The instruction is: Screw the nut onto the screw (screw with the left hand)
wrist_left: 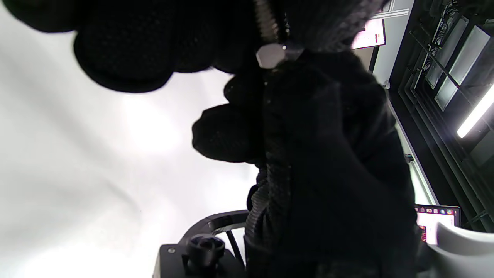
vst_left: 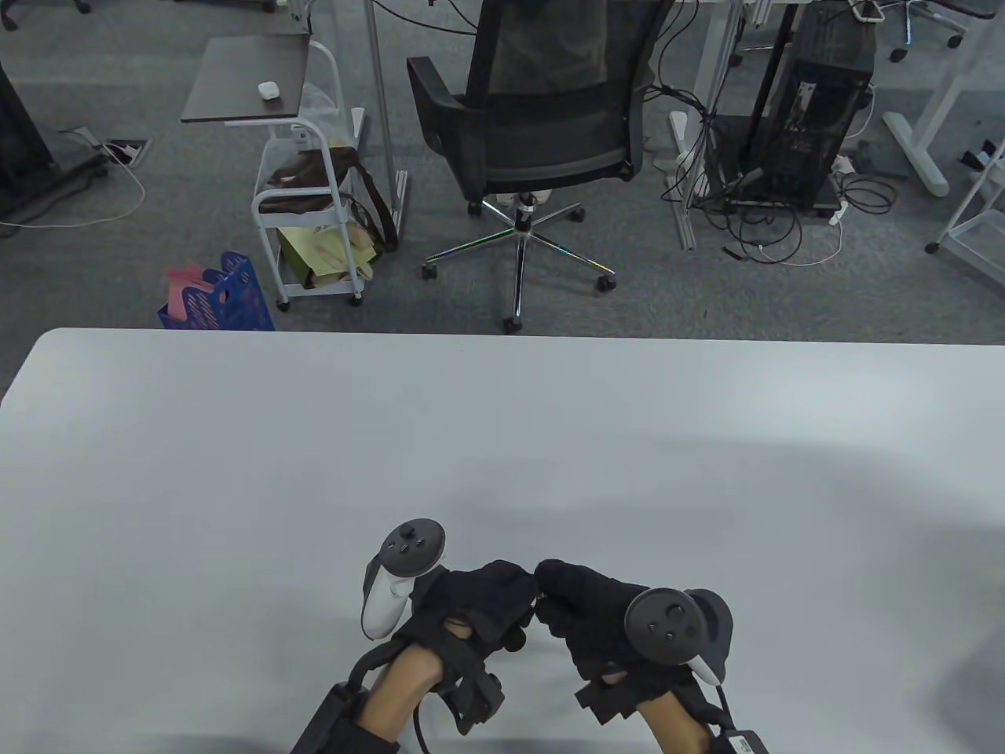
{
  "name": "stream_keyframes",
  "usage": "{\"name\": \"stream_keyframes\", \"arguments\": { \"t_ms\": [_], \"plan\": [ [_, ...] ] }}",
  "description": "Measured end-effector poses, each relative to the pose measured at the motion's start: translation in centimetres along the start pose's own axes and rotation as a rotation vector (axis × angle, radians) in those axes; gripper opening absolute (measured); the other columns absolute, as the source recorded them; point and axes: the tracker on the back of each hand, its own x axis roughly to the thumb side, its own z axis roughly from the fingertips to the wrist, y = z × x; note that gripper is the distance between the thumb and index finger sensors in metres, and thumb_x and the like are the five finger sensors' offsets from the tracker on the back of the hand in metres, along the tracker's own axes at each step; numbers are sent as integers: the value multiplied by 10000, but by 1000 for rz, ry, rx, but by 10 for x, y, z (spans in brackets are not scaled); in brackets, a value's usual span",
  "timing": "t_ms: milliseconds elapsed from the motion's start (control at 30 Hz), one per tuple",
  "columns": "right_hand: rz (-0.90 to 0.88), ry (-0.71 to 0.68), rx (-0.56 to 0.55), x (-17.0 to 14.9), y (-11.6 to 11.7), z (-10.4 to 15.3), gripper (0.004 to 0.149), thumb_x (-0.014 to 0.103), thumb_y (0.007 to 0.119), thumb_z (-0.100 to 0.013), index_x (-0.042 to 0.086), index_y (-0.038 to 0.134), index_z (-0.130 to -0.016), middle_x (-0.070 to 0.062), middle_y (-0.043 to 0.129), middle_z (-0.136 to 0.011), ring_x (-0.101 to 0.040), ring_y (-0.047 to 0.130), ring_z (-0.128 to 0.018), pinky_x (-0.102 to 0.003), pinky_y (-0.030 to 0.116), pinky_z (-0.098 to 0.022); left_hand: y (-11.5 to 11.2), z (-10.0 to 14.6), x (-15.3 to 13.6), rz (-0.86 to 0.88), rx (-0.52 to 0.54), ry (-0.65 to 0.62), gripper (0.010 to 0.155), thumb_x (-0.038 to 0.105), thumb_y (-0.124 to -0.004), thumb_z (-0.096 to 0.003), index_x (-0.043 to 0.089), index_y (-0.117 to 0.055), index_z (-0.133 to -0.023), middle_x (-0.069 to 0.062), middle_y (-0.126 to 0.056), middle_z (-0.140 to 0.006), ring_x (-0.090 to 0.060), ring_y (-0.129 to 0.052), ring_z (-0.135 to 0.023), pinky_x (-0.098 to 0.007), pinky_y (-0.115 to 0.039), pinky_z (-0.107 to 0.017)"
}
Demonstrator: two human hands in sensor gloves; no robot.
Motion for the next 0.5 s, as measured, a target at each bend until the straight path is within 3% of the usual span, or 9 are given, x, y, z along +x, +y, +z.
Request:
{"name": "stream_keyframes", "arguments": {
  "t_ms": [133,200,333,500],
  "plan": [
    [2,1,7,0,0,0,475,340,940,-307,152,894,-741,-52,1054,-587,-107,1173,-276,-360,1030,-283,0,0,-1,5,-28,12,558,374,-715,-449,48,-694,-901,-267,-788,-793,-432,-890,-509,-590,-690,-440],
    [2,6,12,-2,1,-1,475,342,939,-307,155,893,-741,-50,1055,-588,-107,1173,-276,-360,1031,-283,-1,1,-6,7,-6,48,631,433,-701,-449,39,-671,-941,-285,-783,-803,-448,-885,-520,-599,-684,-446],
    [7,9,21,-3,1,-1,473,342,937,-309,156,893,-742,-49,1054,-590,-107,1173,-278,-360,1030,-285,-1,-1,-6,-10,3,54,585,442,-712,-438,12,-810,-822,-299,-871,-710,-467,-921,-432,-614,-707,-393],
    [-14,13,13,-3,1,0,474,341,938,-308,154,893,-741,-50,1053,-588,-107,1173,-275,-360,1030,-283,-2,-1,-3,11,-77,33,557,389,-719,-448,39,-698,-881,-268,-789,-782,-430,-887,-504,-589,-688,-438]
  ]
}}
